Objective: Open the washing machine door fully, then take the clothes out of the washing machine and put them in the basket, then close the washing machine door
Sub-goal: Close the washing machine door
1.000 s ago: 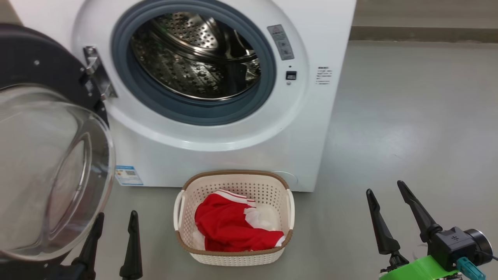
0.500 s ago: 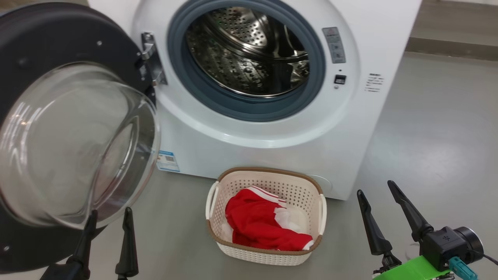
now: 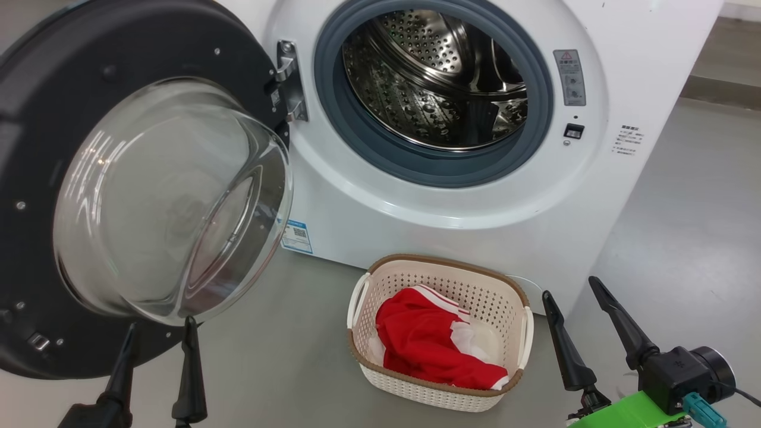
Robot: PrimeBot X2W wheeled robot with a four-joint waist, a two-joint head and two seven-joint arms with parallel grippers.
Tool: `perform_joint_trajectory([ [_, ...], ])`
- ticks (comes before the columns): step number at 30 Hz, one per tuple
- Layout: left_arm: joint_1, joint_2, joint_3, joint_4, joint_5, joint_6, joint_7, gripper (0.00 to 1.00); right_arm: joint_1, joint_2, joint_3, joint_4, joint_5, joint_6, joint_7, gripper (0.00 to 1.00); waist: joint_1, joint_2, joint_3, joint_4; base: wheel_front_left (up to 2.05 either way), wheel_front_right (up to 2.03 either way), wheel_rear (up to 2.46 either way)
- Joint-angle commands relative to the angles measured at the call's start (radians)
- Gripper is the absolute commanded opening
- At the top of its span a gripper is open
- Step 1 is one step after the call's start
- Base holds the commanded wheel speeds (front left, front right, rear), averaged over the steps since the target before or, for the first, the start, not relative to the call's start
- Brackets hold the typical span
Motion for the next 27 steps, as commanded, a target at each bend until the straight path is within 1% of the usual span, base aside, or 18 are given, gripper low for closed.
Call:
perform_joint_trajectory([
  [1,-0.009,0.019,0.039,-0.031,0.002,0.009,-0.003,1.0,-0.046,-0.01,0.027,-0.022,0.013,0.006,-0.007,1.0,0.0,0.0,-0.001,0.006,0.0,0.0,0.0],
  [2,-0.01,0.021,0.039,-0.031,0.005,0.011,-0.005,1.0,-0.046,-0.01,0.027,-0.022,0.013,0.006,-0.007,1.0,0.0,0.0,-0.001,0.008,0.0,0.0,0.0],
  [3,-0.01,0.022,0.039,-0.032,0.005,0.012,-0.008,0.8,-0.046,-0.01,0.027,-0.022,0.013,0.006,-0.007,1.0,0.0,0.0,-0.001,0.009,0.0,0.0,0.0],
  [4,-0.01,0.022,0.039,-0.032,0.005,0.012,-0.008,0.8,-0.046,-0.01,0.027,-0.022,0.013,0.006,-0.007,1.0,0.0,0.0,-0.001,0.009,0.0,0.0,0.0],
  [6,-0.012,0.025,0.039,-0.035,0.007,0.013,-0.012,0.0,-0.045,-0.01,0.028,-0.021,0.013,0.006,-0.007,1.0,0.0,0.0,-0.001,0.01,0.0,0.0,0.0],
  [12,-0.058,0.05,0.056,-0.071,0.023,0.025,-0.028,0.0,-0.042,-0.01,0.028,-0.019,0.019,0.006,-0.007,1.0,0.0,0.0,0.002,0.009,0.0,0.0,0.0],
  [17,-0.163,0.11,0.121,-0.112,0.033,0.041,-0.051,0.0,-0.043,-0.01,0.03,-0.017,0.019,0.006,-0.007,1.0,0.0,0.0,0.003,0.003,0.0,0.0,0.0],
  [21,-0.259,0.168,0.183,-0.105,0.025,0.047,-0.058,0.0,-0.043,-0.012,0.031,-0.016,0.017,0.006,-0.007,1.0,0.0,0.0,0.005,-0.001,0.0,0.0,0.0],
  [23,-0.327,0.202,0.22,-0.078,-0.006,0.034,-0.063,0.0,-0.045,-0.017,0.033,-0.014,0.016,0.006,-0.007,1.0,0.0,0.0,0.006,-0.007,0.0,0.0,0.0],
  [27,-0.461,0.223,0.271,-0.043,-0.095,0.018,-0.048,0.0,-0.052,-0.025,0.035,-0.019,0.017,0.006,-0.007,1.0,0.0,0.0,0.016,-0.016,0.0,0.0,0.0],
])
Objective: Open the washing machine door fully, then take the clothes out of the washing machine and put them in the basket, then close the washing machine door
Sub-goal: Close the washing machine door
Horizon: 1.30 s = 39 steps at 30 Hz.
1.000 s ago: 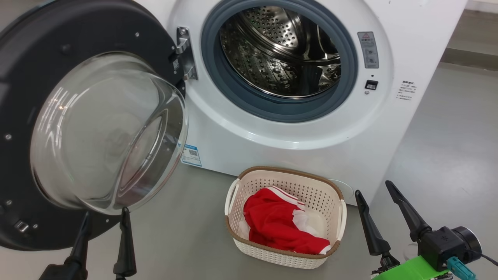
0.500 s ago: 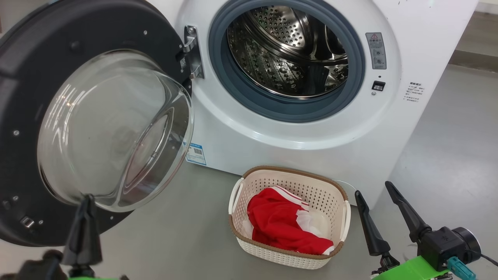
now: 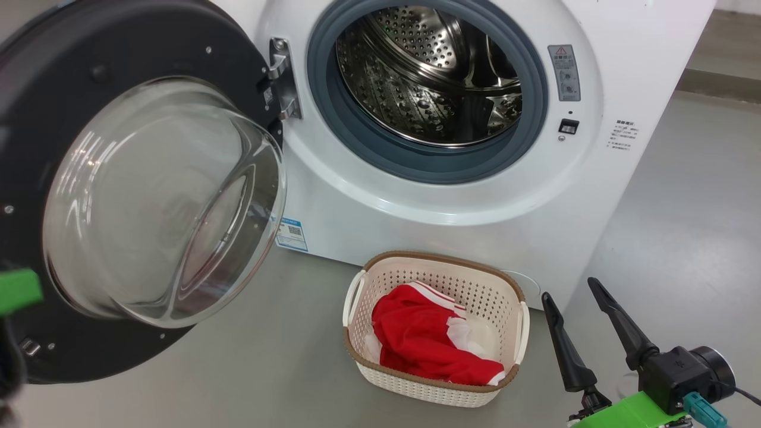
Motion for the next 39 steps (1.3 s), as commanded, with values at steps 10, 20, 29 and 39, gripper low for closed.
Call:
perform_joint_trajectory([
  [10,-0.318,0.146,0.182,0.394,-0.161,0.001,0.066,0.0,-0.065,-0.024,0.037,-0.024,-0.007,0.006,-0.007,1.0,0.0,0.0,0.039,-0.031,0.0,0.0,0.0],
  [20,-0.5,0.204,0.281,0.765,-0.362,-0.008,0.302,0.0,-0.066,-0.036,0.033,-0.016,-0.004,0.006,-0.007,1.0,0.0,0.0,0.046,-0.038,0.0,0.0,0.0],
  [29,-0.555,0.263,0.226,0.916,-0.418,-0.087,0.587,0.0,-0.062,-0.034,0.048,-0.015,0.003,0.006,-0.007,1.0,0.0,0.0,0.045,-0.032,0.0,0.0,0.0],
  [39,-0.546,0.246,0.208,0.966,-0.464,-0.138,0.707,0.0,-0.059,-0.032,0.068,-0.014,0.012,0.006,-0.007,1.0,0.0,0.0,0.033,-0.032,0.0,0.0,0.0],
])
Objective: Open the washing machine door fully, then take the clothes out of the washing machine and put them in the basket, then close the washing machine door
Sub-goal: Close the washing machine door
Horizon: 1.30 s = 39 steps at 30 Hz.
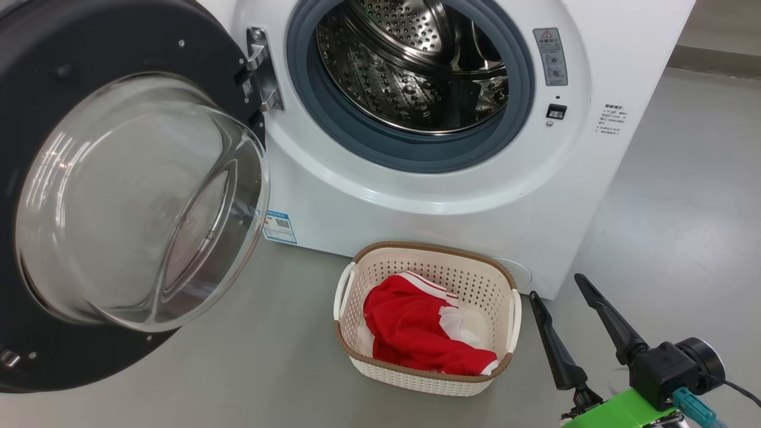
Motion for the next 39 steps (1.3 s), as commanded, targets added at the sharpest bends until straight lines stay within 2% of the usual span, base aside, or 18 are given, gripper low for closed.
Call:
perform_joint_trajectory([
  [1,-0.017,0.052,0.017,-0.023,-0.015,-0.012,0.018,0.0,-0.032,-0.007,0.022,-0.02,0.011,0.006,-0.007,1.0,0.0,-0.0001,-0.003,-0.001,0.0,0.0,0.0],
  [6,-0.004,0.04,0.017,-0.032,-0.045,-0.037,0.078,0.0,-0.023,-0.004,0.02,-0.022,0.013,0.006,-0.007,1.0,0.0,-0.0001,-0.004,0.001,0.0,0.0,0.0],
  [14,0.045,-0.009,0.03,-0.084,-0.097,-0.056,0.136,0.0,-0.023,0.006,0.021,-0.026,0.016,0.006,-0.007,1.0,0.0,-0.0001,0.001,0.012,0.0,0.0,0.0],
  [24,0.128,-0.084,0.037,-0.212,-0.167,-0.069,0.24,0.0,-0.02,0.013,0.022,-0.026,0.02,0.006,-0.007,1.0,0.0,-0.0001,0.005,0.026,0.0,0.0,0.0],
  [30,0.178,-0.148,0.067,-0.338,-0.231,-0.048,0.28,0.0,-0.025,0.017,0.025,-0.026,0.029,0.006,-0.007,1.0,0.0,-0.0001,-0.003,0.034,0.0,0.0,0.0],
  [39,0.271,-0.246,0.096,-0.581,-0.326,0.021,0.379,0.0,-0.02,0.022,0.013,-0.03,0.043,0.006,-0.007,1.0,0.0,-0.0001,-0.006,0.039,0.0,0.0,0.0],
])
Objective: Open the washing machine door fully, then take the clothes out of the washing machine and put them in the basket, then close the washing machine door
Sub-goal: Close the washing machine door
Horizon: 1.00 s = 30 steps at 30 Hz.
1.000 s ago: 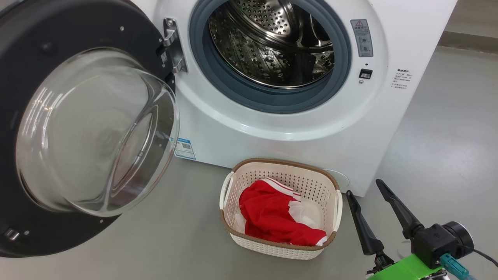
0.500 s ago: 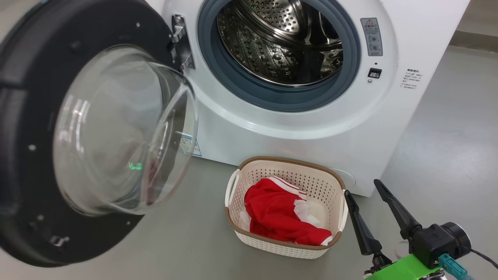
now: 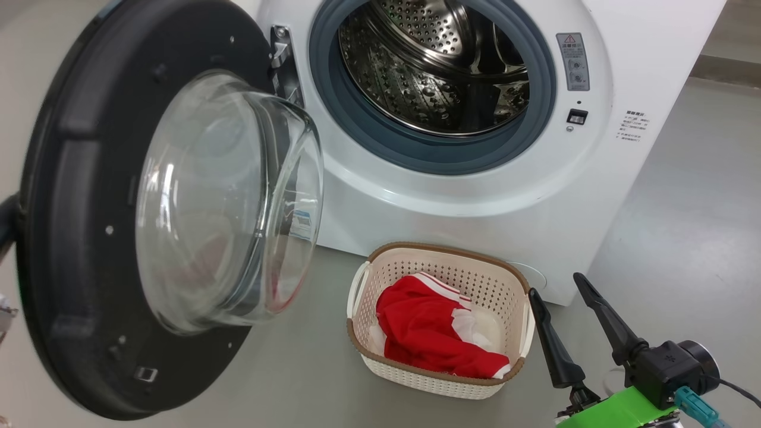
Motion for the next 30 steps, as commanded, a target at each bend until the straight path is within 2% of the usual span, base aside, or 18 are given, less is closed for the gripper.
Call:
perform_joint_trajectory([
  [1,0.016,0.012,0.004,-0.061,-0.013,0.008,0.028,0.0,-0.022,-0.002,0.017,-0.028,0.007,0.006,-0.007,1.0,0.0,0.0,0.002,0.001,0.0,0.0,0.0],
  [6,0.068,-0.033,-0.011,-0.163,-0.027,0.033,0.062,0.0,-0.028,0.0,0.021,-0.03,0.007,0.006,-0.007,1.0,0.0,0.0,0.009,-0.001,0.0,0.0,0.0],
  [17,0.151,-0.127,-0.068,-0.344,-0.053,0.055,0.097,0.0,-0.038,0.003,0.013,-0.032,0.016,0.006,-0.007,1.0,0.0,0.0,0.022,-0.017,0.0,0.0,0.0],
  [21,0.157,-0.155,-0.078,-0.393,-0.108,0.087,0.108,0.0,-0.04,0.003,0.011,-0.036,0.024,0.006,-0.007,1.0,0.0,0.0,0.027,-0.023,0.0,0.0,0.0],
  [24,0.166,-0.166,-0.09,-0.426,-0.146,0.115,0.113,0.0,-0.046,0.003,0.013,-0.038,0.028,0.006,-0.007,1.0,0.0,0.0,0.031,-0.03,0.0,0.0,0.0],
  [30,0.195,-0.172,-0.126,-0.457,-0.16,0.133,0.106,0.0,-0.054,0.004,0.012,-0.04,0.028,0.006,-0.007,1.0,0.0,0.0,0.037,-0.046,0.0,0.0,0.0],
])
